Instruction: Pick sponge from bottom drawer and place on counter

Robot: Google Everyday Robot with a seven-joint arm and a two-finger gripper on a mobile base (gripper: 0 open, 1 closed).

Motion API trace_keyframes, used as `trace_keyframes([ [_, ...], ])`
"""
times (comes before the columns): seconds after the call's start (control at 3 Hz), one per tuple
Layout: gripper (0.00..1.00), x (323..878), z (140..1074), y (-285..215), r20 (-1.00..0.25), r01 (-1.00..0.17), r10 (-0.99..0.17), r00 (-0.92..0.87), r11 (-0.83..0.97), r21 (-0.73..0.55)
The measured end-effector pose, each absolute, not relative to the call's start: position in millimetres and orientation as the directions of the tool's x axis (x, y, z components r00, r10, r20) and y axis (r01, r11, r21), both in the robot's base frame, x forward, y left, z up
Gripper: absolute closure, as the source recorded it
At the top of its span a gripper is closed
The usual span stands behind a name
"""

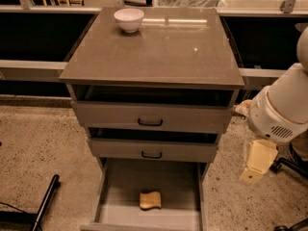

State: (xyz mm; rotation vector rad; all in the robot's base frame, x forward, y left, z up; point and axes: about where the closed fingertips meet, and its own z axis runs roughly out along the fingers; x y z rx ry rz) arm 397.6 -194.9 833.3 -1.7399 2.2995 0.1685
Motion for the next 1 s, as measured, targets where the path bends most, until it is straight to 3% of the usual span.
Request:
trace_keyframes([
  [0.33, 0.0, 404.5, 826.4, -190.8, -0.257, -0.955, -0.931, -0.259, 0.287, -0.077],
  [0.67, 0.0, 403.3, 759.7, -193.5, -0.263, -0.955, -0.924, -0.277, 0.294, -0.028],
  [1.0, 0.0, 382.7, 632.5, -179.3, -0.307, -0.957, -0.906, -0.291, 0.27, 0.11],
])
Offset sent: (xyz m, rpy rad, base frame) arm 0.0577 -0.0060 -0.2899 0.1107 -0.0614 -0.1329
